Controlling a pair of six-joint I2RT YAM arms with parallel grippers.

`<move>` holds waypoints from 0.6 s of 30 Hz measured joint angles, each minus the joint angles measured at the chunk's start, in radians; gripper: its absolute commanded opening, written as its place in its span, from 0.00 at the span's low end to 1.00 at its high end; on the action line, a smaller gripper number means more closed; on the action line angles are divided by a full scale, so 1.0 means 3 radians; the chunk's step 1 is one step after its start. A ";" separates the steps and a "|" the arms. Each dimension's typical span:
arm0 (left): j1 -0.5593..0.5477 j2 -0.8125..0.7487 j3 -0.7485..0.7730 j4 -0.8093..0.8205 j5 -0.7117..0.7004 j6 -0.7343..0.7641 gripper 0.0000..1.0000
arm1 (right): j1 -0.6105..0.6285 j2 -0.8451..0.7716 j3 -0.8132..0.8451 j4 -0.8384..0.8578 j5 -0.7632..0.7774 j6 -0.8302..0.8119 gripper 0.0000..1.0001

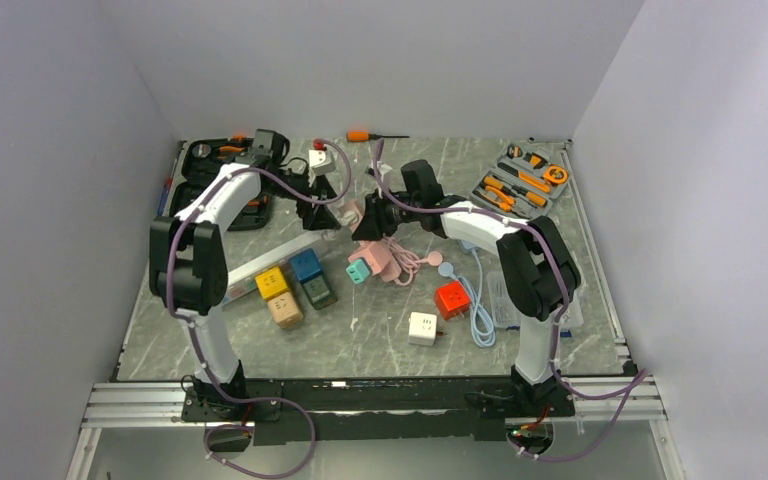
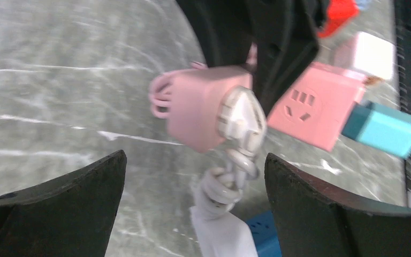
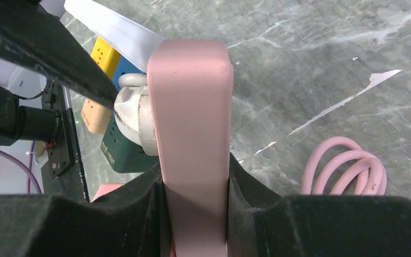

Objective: Pull the plug off the socket
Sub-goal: Remove the plug from the socket.

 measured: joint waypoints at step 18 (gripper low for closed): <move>-0.0042 0.0524 0.0439 -0.1757 0.0552 0.1438 0.54 | 0.0058 -0.0055 0.0000 -0.0094 -0.0004 -0.0098 0.00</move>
